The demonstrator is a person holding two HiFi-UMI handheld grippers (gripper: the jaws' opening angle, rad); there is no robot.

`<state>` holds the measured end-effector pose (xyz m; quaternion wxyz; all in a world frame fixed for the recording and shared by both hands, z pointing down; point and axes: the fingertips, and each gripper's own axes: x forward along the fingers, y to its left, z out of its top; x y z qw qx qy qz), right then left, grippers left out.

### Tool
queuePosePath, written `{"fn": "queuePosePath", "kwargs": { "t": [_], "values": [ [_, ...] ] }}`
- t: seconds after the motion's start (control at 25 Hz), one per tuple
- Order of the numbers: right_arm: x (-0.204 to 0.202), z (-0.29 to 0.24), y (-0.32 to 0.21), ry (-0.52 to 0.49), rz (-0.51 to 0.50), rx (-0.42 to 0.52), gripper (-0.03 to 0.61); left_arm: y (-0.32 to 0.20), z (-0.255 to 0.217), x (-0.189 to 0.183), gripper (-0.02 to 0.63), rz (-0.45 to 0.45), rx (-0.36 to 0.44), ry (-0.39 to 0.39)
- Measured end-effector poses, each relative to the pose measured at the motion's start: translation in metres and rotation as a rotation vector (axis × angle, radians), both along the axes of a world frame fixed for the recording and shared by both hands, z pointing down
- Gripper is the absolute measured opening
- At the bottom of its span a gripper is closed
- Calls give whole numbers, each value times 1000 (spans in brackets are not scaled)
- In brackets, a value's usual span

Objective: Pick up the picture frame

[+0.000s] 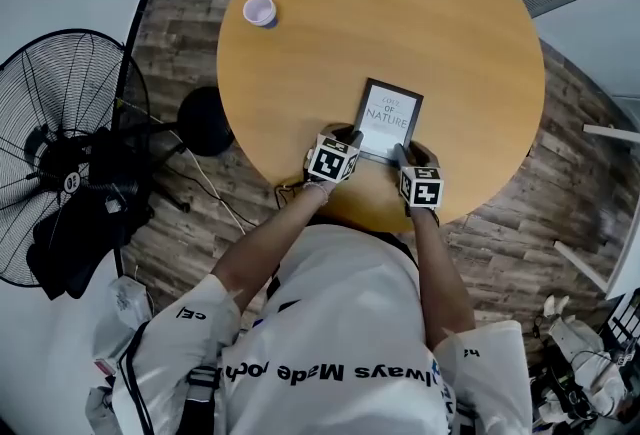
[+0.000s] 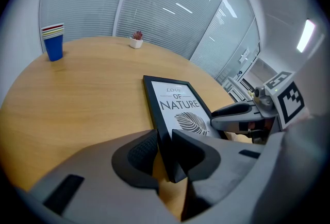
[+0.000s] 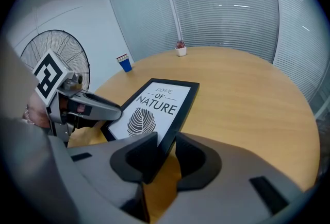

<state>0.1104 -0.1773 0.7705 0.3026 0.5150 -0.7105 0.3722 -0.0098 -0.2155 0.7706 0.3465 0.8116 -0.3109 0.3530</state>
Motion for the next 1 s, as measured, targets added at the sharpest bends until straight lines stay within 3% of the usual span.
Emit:
{"fn": "queuePosePath", "kwargs": {
  "t": [0.56, 1.0],
  "values": [
    [8, -7, 0, 7, 19, 11, 114, 4, -6, 5, 98, -15, -5, -12],
    [15, -30, -1, 19, 42, 59, 114, 1, -31, 13, 97, -17, 43, -8]
  ]
}}
